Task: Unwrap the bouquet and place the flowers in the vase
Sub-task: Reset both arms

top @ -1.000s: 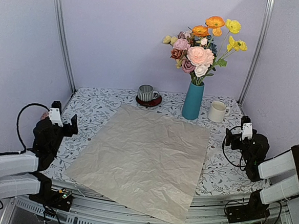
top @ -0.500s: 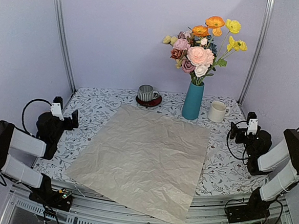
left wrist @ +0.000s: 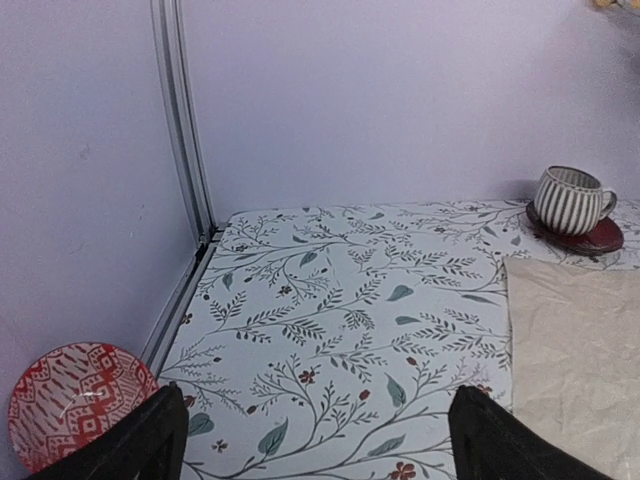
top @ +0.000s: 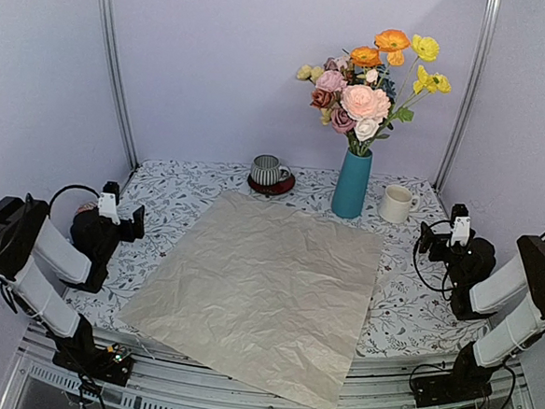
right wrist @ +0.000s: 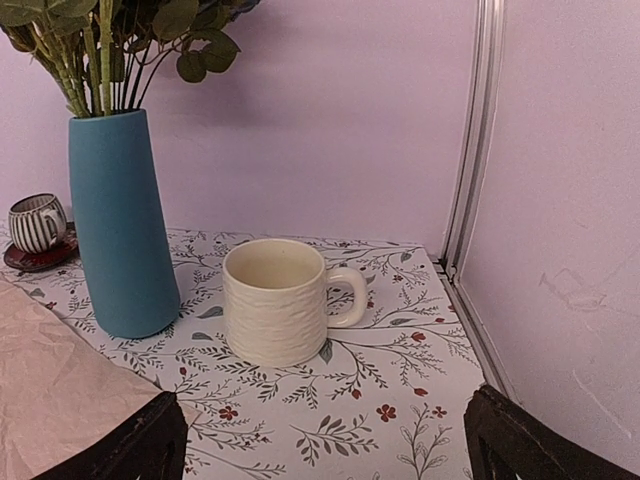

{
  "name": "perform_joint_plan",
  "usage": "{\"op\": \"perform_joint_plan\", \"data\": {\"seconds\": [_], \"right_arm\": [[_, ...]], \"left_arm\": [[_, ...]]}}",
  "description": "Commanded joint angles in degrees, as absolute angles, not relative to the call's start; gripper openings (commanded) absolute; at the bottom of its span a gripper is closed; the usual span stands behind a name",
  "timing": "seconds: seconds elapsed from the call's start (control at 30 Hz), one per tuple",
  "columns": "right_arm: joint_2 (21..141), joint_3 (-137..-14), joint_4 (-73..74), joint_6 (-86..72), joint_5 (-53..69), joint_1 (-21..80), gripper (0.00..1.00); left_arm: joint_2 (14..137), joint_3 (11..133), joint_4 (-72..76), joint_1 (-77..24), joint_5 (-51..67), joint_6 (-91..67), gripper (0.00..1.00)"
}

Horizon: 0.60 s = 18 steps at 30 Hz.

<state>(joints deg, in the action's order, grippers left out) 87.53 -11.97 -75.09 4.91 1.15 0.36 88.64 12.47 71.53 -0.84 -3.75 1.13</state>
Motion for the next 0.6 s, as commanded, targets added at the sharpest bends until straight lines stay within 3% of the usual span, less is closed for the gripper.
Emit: {"op": "perform_joint_plan", "data": {"seconds": [0.0,0.07,0.57], "right_arm": [[88.15,-12.56,-76.78,4.13,1.87,0.31,0.99],[88.15,-12.48,-76.73,4.13,1.85,0.31,0.99],[88.15,-12.57,-76.73,4.13,1.87,0.26,0.99]], "left_arm": [[88.45,14.86,72.3,0.03,-2.53,1.95,0.94],[88.35,14.48,73.0,-0.08,-2.63,1.49,0.98],[88.68,14.52,73.2,-0.02,-2.44,2.04,0.98]]}}
